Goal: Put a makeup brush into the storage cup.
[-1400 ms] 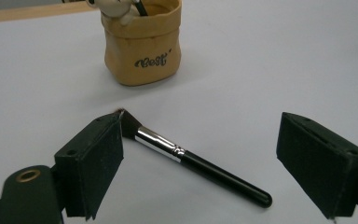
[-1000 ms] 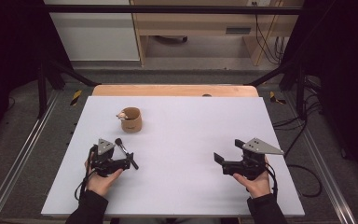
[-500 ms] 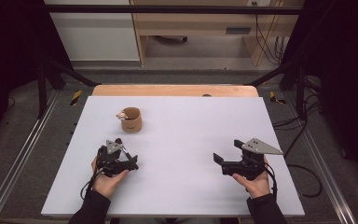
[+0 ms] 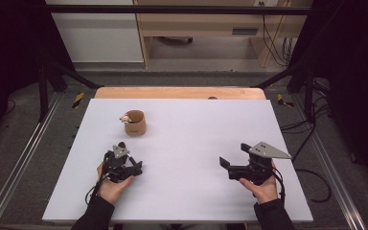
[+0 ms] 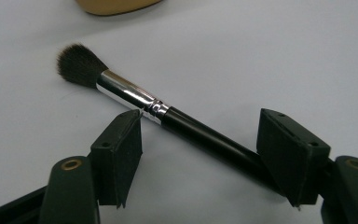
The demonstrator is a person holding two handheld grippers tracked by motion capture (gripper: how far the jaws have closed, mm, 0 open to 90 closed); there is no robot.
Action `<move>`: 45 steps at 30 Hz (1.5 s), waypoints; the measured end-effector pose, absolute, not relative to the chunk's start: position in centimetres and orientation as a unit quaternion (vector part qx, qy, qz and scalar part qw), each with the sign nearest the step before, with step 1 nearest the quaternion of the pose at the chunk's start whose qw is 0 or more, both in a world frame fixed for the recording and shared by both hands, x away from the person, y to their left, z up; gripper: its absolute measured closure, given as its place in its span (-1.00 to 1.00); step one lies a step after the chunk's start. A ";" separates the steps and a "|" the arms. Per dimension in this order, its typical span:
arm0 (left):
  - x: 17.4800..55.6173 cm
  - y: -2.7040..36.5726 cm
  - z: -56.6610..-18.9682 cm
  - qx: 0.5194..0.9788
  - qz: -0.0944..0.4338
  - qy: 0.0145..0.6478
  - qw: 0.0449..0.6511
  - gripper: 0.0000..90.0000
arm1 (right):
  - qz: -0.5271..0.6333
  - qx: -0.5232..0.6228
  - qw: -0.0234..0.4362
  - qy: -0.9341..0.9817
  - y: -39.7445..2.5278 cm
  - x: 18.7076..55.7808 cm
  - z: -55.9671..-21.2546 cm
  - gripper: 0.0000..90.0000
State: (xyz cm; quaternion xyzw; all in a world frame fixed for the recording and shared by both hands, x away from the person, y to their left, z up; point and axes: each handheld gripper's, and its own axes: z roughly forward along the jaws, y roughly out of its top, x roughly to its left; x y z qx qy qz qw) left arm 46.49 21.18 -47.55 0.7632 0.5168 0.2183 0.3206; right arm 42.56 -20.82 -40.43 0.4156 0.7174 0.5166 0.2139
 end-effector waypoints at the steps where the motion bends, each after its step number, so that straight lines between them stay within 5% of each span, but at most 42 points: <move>1: 46.5 21.1 -47.5 0.763 0.218 0.517 0.320 -0.27 | 0.517 0.416 0.214 0.717 -20.8 42.6 -40.4 -0.89; 45: 45.7 22.5 -46.9 0.772 0.171 0.529 0.307 0.67 | 0.519 0.417 0.214 0.715 -21.0 42.5 -40.3 -0.89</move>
